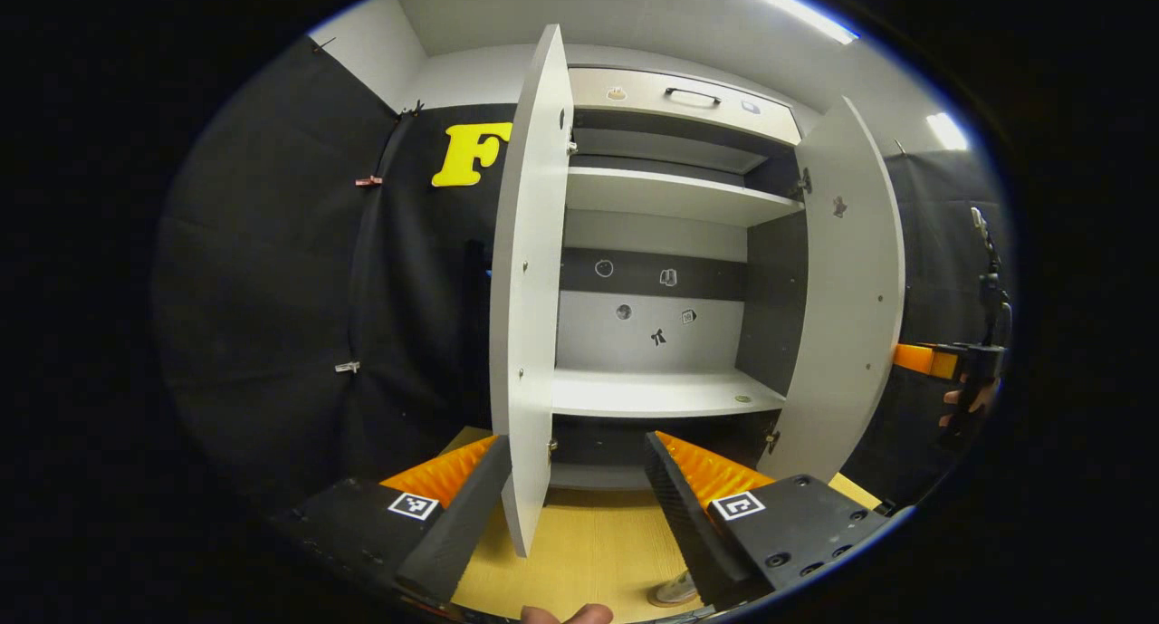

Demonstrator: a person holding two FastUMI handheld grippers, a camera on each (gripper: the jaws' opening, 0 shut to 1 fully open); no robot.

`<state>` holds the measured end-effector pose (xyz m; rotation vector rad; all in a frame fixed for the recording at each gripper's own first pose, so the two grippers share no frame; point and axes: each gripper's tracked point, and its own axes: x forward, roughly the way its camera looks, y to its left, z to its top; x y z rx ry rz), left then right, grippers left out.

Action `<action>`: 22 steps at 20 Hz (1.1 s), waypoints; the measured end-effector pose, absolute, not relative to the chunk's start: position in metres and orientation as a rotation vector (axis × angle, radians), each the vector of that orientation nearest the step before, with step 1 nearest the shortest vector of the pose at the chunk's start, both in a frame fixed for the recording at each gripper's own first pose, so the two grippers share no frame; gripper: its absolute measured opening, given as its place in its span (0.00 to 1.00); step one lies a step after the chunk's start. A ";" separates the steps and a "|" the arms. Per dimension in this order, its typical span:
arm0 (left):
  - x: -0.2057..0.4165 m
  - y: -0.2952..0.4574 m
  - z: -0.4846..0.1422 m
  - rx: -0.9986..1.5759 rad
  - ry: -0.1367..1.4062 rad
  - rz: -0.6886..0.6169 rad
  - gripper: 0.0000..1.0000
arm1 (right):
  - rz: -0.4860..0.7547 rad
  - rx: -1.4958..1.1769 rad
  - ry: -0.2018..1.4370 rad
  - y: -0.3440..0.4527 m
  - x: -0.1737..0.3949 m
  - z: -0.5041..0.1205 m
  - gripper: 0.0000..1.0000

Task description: Grasp the bottle in the cabinet with the left hand and place it on the coaster, then close the right door with the right hand and the left door with the left hand.

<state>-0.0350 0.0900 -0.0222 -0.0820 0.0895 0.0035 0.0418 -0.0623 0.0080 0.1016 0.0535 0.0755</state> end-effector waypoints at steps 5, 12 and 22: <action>-0.038 0.105 -0.029 -0.068 0.097 0.029 0.94 | 0.147 0.125 0.064 -0.013 0.062 0.005 0.98; -0.032 0.133 -0.023 -0.057 0.087 0.058 0.94 | 0.235 0.142 0.070 0.053 0.099 0.004 0.98; -0.022 0.175 -0.015 -0.047 0.060 0.113 0.94 | 0.262 0.151 0.070 0.092 0.152 -0.001 1.00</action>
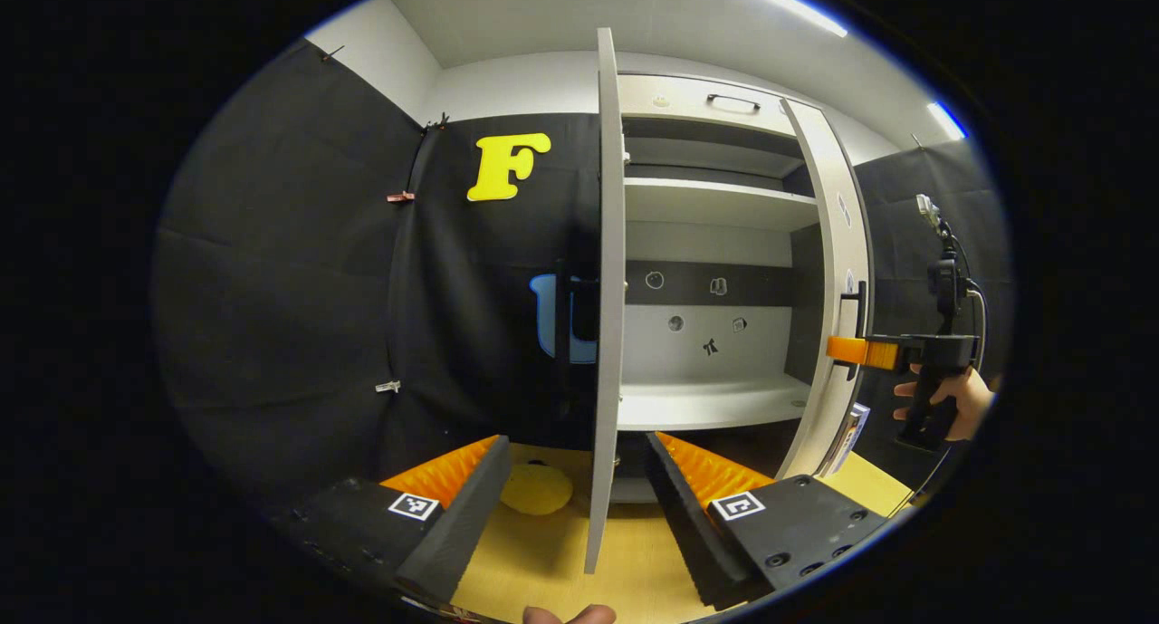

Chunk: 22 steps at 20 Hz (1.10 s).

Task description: Grasp the bottle in the cabinet with the left hand and place it on the coaster, then close the right door with the right hand and the left door with the left hand.

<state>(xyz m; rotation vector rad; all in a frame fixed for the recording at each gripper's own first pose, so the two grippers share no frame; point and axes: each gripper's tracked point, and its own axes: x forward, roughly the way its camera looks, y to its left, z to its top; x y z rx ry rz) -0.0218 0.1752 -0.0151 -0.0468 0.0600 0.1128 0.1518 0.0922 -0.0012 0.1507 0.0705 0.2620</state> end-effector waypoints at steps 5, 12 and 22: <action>-0.013 0.205 -0.008 -0.040 0.042 0.165 0.94 | 0.256 0.141 0.065 0.104 0.174 -0.003 1.00; 0.021 0.230 0.007 -0.056 0.018 0.186 0.94 | 0.208 0.113 0.059 0.109 0.188 -0.006 1.00; 0.040 0.216 0.005 -0.028 0.018 0.143 0.93 | 0.226 0.150 0.033 0.080 0.143 0.008 1.00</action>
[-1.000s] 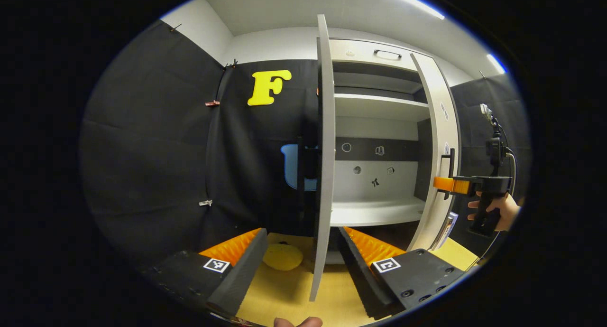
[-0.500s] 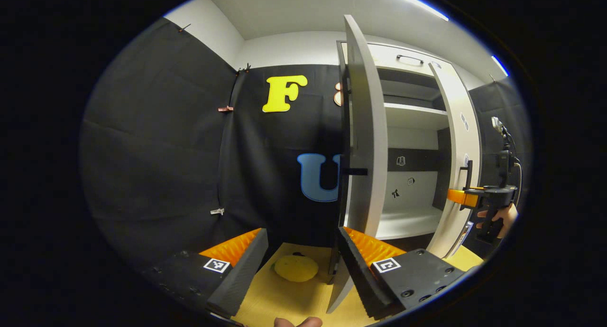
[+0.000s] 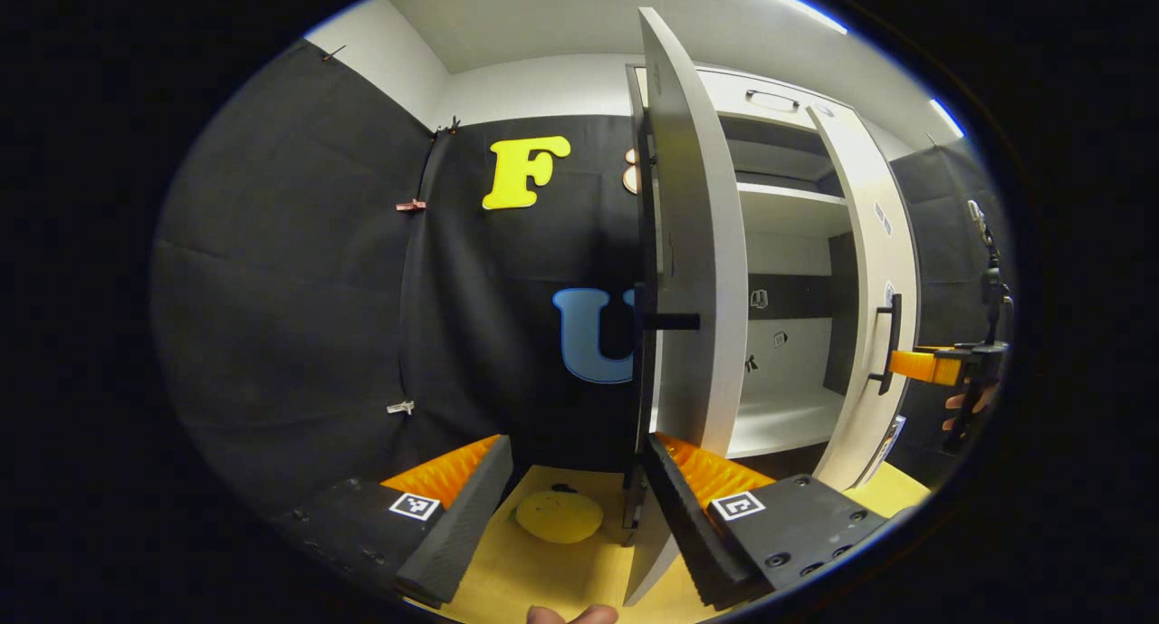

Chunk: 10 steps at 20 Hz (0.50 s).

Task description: Grasp the bottle in the cabinet with the left hand and place it on the coaster, then close the right door with the right hand and the left door with the left hand.

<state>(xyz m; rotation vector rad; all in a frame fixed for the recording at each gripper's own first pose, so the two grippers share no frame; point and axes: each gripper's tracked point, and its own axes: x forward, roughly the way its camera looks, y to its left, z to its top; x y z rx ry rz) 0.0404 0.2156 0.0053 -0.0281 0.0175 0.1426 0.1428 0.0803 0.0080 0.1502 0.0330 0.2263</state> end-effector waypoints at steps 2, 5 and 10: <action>0.036 0.210 0.013 -0.026 -0.002 0.128 0.94 | 0.225 0.118 0.023 0.072 0.136 0.008 0.99; 0.034 0.207 0.014 -0.025 -0.004 0.133 0.93 | 0.229 0.138 0.066 0.069 0.126 0.003 0.99; 0.033 0.185 0.013 -0.045 0.011 0.093 0.94 | 0.220 0.205 0.060 0.052 0.113 0.016 0.99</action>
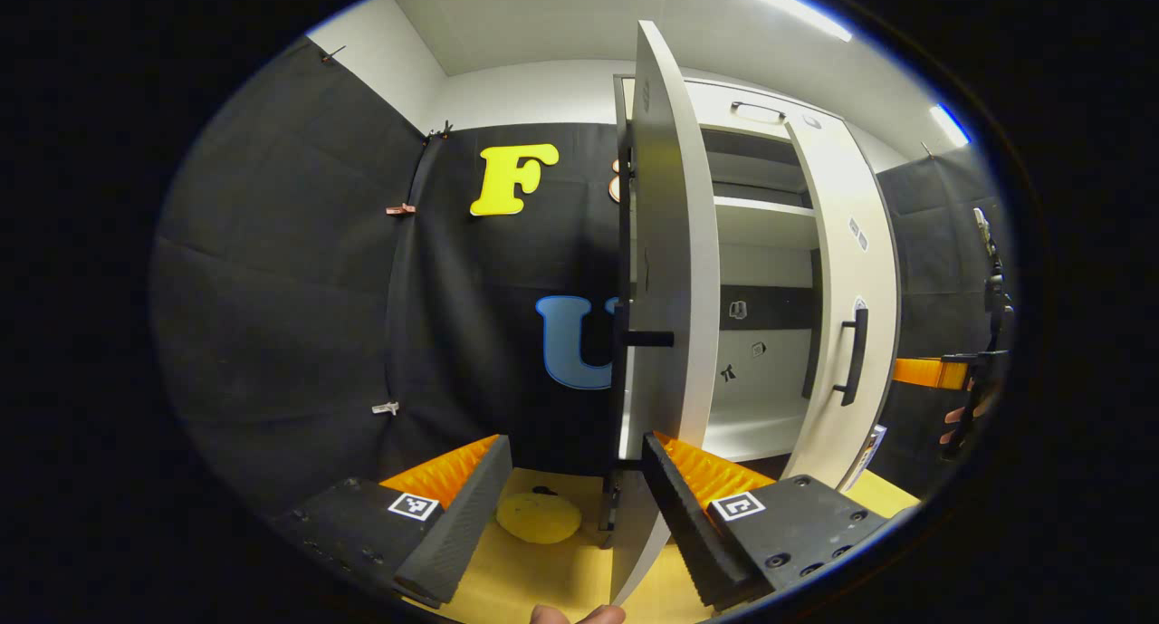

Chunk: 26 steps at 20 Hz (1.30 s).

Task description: Grasp the bottle in the cabinet with the left hand and place it on the coaster, then close the right door with the right hand and the left door with the left hand.

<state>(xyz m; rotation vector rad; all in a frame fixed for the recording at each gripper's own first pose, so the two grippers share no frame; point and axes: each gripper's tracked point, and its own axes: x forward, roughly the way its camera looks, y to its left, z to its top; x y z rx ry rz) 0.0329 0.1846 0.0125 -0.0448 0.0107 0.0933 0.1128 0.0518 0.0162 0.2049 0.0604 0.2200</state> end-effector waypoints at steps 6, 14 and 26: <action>0.039 0.142 0.015 -0.037 0.013 0.043 0.94 | 0.223 0.166 0.036 0.025 0.096 0.020 0.98; 0.065 0.083 0.018 -0.046 0.013 -0.076 0.94 | 0.161 0.084 0.022 -0.003 0.091 0.025 0.98; 0.138 -0.006 0.006 -0.070 0.027 -0.211 0.93 | 0.094 0.053 0.022 -0.031 0.087 0.027 0.98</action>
